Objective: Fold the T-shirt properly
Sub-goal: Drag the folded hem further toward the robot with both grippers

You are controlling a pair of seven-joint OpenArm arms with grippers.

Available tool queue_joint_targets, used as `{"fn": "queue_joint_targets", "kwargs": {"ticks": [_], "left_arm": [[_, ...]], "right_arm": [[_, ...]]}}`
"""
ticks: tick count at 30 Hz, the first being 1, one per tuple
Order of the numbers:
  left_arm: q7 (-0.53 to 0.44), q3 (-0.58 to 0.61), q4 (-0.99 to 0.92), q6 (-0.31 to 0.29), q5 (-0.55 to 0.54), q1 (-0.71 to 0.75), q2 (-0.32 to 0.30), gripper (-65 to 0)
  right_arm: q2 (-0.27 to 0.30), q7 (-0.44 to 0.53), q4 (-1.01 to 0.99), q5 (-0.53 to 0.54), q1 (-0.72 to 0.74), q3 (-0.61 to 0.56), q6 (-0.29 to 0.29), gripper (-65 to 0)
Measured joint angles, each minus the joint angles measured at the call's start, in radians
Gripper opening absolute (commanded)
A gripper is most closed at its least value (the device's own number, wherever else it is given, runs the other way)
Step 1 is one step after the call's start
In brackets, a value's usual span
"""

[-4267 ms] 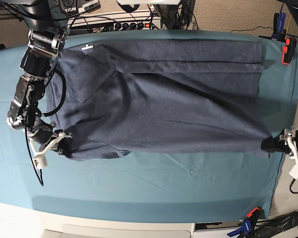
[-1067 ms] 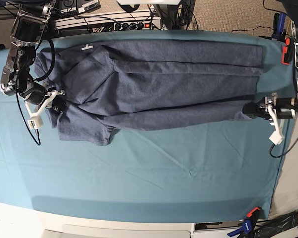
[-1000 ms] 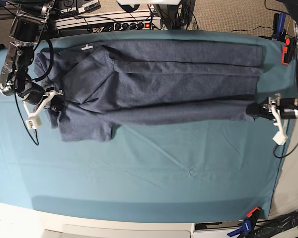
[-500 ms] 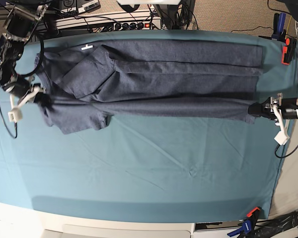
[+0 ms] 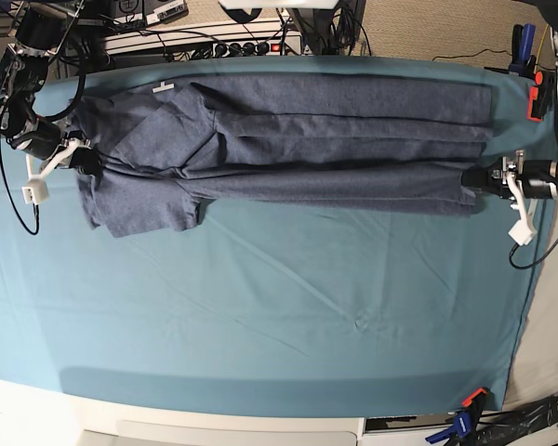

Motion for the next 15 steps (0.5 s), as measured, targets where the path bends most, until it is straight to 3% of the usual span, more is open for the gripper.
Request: {"fn": "queue_joint_targets", "kwargs": {"ticks": [6,15], "left_arm": [[0.001,0.000,0.000,0.000,0.000,0.002,0.000,-65.0],[0.009,0.000,0.000,0.000,0.000,0.002,0.000,-65.0]], "right_arm": [[0.000,-0.063,0.000,0.054,-0.002,0.000,-0.001,-65.0],[0.001,-0.072,0.002,0.098,-0.037,0.001,-0.001,-65.0]]}}
